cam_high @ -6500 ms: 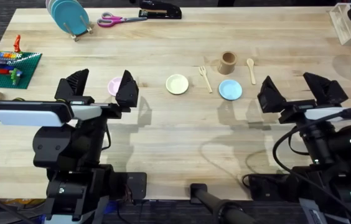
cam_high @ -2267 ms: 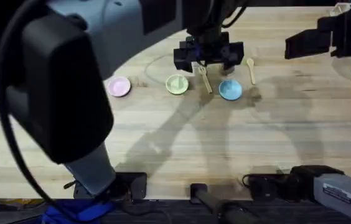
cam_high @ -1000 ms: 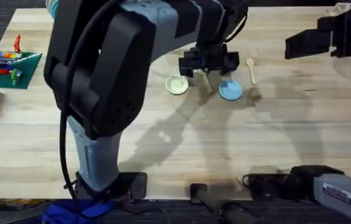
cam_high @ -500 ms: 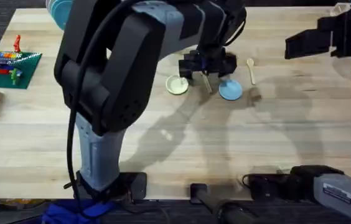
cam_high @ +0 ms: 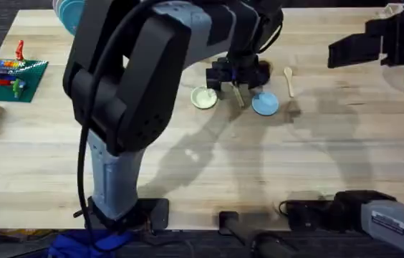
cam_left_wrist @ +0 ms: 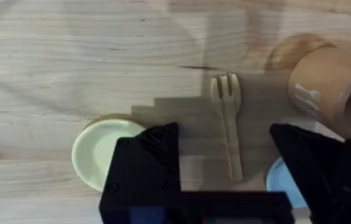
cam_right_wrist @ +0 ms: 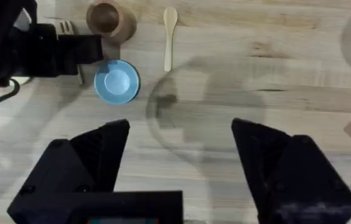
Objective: Pick up a utensil and set it on the pink plate, then put the other utensil in the container.
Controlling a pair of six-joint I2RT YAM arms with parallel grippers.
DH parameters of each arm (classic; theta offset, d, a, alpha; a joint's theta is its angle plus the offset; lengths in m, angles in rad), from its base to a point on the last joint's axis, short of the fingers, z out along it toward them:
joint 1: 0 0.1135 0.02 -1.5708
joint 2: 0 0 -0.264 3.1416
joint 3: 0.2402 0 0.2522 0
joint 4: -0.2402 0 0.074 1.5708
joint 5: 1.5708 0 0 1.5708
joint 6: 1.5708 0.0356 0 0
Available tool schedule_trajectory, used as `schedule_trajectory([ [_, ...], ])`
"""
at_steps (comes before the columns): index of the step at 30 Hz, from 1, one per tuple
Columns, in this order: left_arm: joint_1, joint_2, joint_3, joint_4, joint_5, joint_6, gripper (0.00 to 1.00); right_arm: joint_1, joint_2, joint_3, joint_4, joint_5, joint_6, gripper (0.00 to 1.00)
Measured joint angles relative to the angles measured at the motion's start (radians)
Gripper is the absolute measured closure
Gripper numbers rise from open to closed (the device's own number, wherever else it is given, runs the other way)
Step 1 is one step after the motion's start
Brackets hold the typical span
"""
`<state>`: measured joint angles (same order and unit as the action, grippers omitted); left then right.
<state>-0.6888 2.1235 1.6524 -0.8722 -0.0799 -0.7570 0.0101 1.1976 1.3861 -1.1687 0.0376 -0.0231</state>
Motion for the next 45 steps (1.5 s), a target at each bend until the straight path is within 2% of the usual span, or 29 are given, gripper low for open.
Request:
schedule_trajectory([
  [10,-0.001,0.008,0.005,-0.006,-0.015,0.005,0.135,0.000,0.000,0.000,0.000,0.000,0.000,0.003],
  [12,-0.001,0.013,0.013,-0.010,-0.015,0.008,0.210,0.000,0.000,0.000,0.000,0.000,0.000,0.005],
  [18,0.001,0.021,0.019,-0.022,-0.037,0.013,0.544,0.000,0.000,0.000,0.000,0.000,0.000,0.004],
  [21,0.001,0.021,0.019,-0.022,-0.038,0.013,0.597,0.000,0.000,0.000,0.000,0.000,0.000,0.003],
  [26,0.001,0.022,0.021,-0.021,-0.030,0.012,0.814,0.000,0.000,0.000,0.000,0.000,0.000,0.003],
  [31,-0.001,0.023,0.025,-0.025,-0.026,0.012,0.947,0.000,0.000,0.000,0.000,0.000,0.000,0.004],
  [40,0.002,0.023,0.029,-0.033,-0.025,0.012,0.961,0.000,0.000,0.000,0.000,0.000,0.000,0.003],
  [45,0.012,0.041,0.075,-0.137,-0.021,0.013,0.961,0.000,0.000,0.000,0.000,0.000,0.000,0.004],
])
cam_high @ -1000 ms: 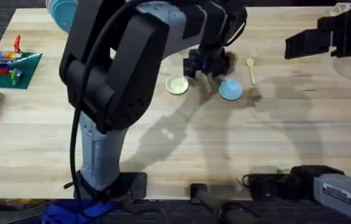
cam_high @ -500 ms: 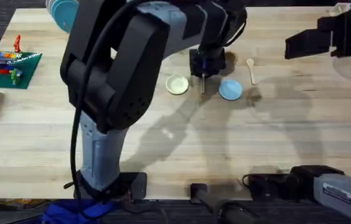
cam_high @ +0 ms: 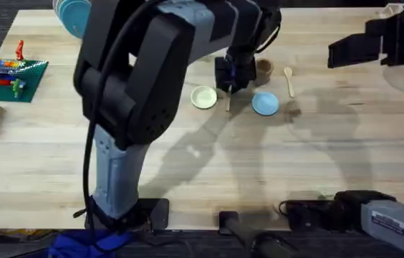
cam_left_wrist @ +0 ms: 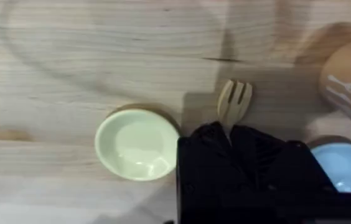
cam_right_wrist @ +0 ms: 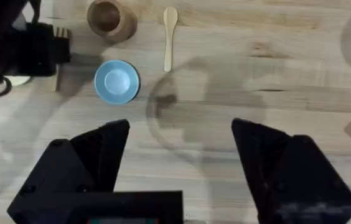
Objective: Pick up a utensil and set it on the pink plate, then put the other utensil in the container.
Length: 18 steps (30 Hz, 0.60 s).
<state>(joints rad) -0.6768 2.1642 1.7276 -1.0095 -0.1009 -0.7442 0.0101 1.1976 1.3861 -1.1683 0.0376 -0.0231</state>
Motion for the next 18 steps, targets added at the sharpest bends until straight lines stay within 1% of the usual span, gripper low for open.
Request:
schedule_trajectory([
  [5,0.023,0.031,0.102,-0.104,-0.001,0.013,0.960,0.000,0.000,0.000,0.000,0.000,0.000,0.003],
  [8,0.035,0.031,0.173,-0.133,0.001,0.056,0.960,0.000,0.000,0.000,0.000,0.000,0.000,0.004],
  [13,0.052,0.031,0.293,-0.206,0.028,0.132,0.959,0.000,0.000,0.000,0.000,0.000,0.000,0.003],
  [16,0.064,0.030,0.327,-0.239,0.034,0.168,0.959,0.000,0.000,0.000,0.000,0.000,0.000,0.004],
  [18,0.073,0.024,0.331,-0.246,0.034,0.190,0.959,0.000,0.000,0.000,0.000,0.000,0.000,0.005],
])
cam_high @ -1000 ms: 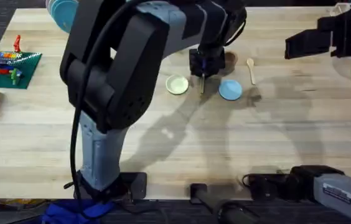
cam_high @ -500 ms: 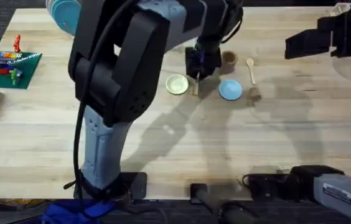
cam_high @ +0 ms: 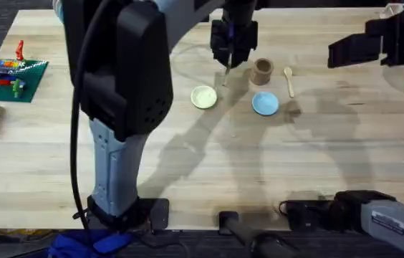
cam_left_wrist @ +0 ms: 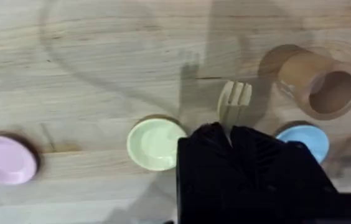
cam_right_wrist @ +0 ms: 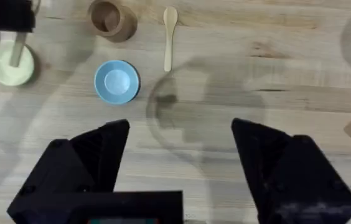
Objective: Pick up a utensil and set it on the pink plate, then put the other utensil in the container.
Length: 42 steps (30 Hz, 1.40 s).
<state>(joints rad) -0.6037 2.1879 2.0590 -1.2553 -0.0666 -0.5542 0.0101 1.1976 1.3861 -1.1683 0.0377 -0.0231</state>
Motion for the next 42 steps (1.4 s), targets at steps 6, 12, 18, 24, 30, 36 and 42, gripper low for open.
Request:
schedule_trajectory([
  [6,0.012,-0.048,0.000,-0.050,-0.009,0.041,0.958,0.000,0.000,0.000,0.000,0.000,0.000,0.005],
  [12,0.010,-0.149,0.000,-0.122,-0.053,0.084,0.957,0.000,0.000,0.000,0.000,0.000,0.000,0.003],
  [18,0.022,-0.250,-0.003,-0.146,-0.082,0.114,0.956,0.000,0.000,0.000,0.000,0.000,0.000,0.005],
  [24,0.099,-0.375,-0.110,-0.158,-0.089,0.156,0.957,0.000,0.000,0.000,0.000,0.000,0.000,0.003],
  [30,0.180,-0.524,-0.289,-0.142,-0.095,0.188,0.958,0.000,0.000,0.000,0.000,0.000,0.000,0.003],
  [36,0.254,-0.691,-0.466,-0.100,-0.083,0.243,0.959,0.000,0.000,0.000,0.000,0.000,0.000,0.003],
  [42,0.412,-0.810,-0.633,-0.045,-0.049,0.317,0.959,0.000,0.000,0.000,0.000,0.000,0.000,0.003],
])
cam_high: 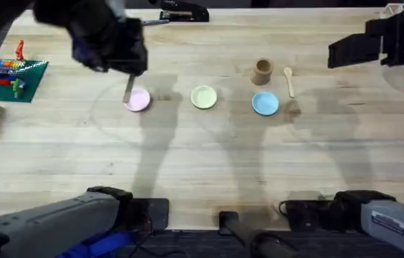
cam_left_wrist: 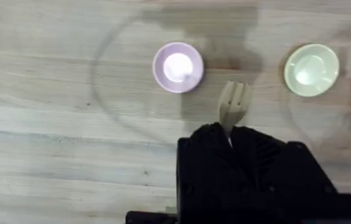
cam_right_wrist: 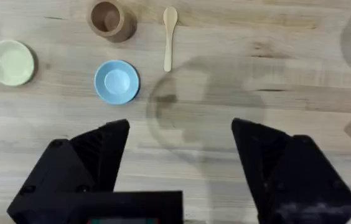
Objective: Pick up a utensil and set it on the pink plate, then put the other utensil in the container.
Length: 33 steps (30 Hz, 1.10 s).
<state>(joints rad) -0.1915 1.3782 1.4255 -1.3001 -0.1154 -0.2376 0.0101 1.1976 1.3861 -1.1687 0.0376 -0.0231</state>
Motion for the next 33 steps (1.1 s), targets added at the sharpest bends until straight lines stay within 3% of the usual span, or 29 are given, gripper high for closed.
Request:
schedule_trajectory([
  [6,0.135,-0.016,-0.117,0.106,0.074,0.074,0.959,0.000,0.000,0.000,0.000,0.000,0.000,0.004],
  [11,0.202,-0.016,-0.208,0.188,0.096,0.099,0.959,0.000,0.000,0.000,0.000,0.000,0.000,0.004],
  [22,0.212,-0.015,-0.406,0.382,0.105,0.104,0.959,0.000,0.000,0.000,0.000,0.000,0.000,0.003],
  [33,0.212,0.162,-0.436,0.511,0.104,0.106,0.959,0.000,0.000,0.000,0.000,0.000,0.000,0.003],
])
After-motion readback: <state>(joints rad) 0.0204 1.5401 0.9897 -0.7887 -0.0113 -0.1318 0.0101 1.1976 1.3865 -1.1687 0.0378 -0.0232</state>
